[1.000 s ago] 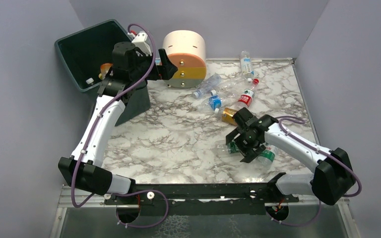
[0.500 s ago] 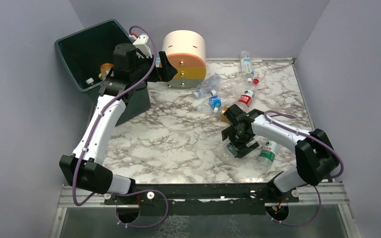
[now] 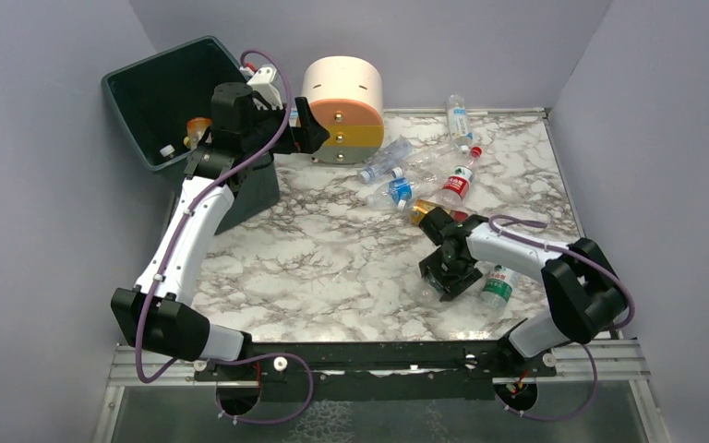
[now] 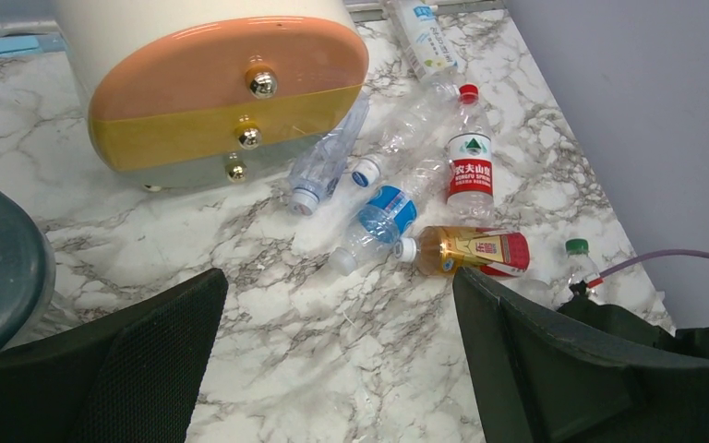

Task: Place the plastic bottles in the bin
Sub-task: Pick up the plastic bottle at the center of the board.

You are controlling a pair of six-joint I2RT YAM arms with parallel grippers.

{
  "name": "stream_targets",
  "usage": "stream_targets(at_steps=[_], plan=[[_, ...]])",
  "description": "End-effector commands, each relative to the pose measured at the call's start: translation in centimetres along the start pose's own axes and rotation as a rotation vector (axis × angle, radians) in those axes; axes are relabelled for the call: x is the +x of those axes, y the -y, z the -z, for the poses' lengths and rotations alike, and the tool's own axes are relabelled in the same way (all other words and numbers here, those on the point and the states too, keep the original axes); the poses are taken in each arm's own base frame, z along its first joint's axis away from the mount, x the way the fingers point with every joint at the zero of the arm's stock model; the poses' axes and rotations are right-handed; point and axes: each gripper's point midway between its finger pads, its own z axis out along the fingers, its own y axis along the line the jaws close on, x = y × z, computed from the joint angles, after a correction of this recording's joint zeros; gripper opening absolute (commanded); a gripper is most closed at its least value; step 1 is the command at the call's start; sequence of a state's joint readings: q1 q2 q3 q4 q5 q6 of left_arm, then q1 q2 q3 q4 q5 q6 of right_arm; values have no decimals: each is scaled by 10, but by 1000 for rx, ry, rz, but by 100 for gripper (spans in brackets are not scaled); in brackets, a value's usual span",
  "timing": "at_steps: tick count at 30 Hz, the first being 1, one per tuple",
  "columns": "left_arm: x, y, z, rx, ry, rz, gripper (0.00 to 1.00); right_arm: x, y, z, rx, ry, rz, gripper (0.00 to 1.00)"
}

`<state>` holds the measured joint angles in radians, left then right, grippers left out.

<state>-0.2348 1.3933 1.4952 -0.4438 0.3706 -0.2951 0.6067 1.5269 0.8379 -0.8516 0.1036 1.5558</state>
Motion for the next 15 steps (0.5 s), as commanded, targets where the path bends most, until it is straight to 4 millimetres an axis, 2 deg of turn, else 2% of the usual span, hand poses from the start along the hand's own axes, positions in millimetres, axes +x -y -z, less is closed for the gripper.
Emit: stream_targets(at_steps=[1, 3, 4, 9, 15], plan=[[-3, 3, 4, 16, 17, -12, 99, -7, 1, 2, -61, 35, 20, 59], [-4, 3, 5, 15, 20, -5, 99, -6, 2, 3, -67, 34, 53, 29], [-4, 4, 5, 17, 19, -1, 99, -7, 3, 5, -67, 40, 72, 24], [-3, 6, 6, 22, 14, 12, 99, -6, 4, 17, -85, 71, 145, 23], [-5, 9, 11, 23, 11, 11, 99, -9, 0, 46, -180, 119, 233, 24]])
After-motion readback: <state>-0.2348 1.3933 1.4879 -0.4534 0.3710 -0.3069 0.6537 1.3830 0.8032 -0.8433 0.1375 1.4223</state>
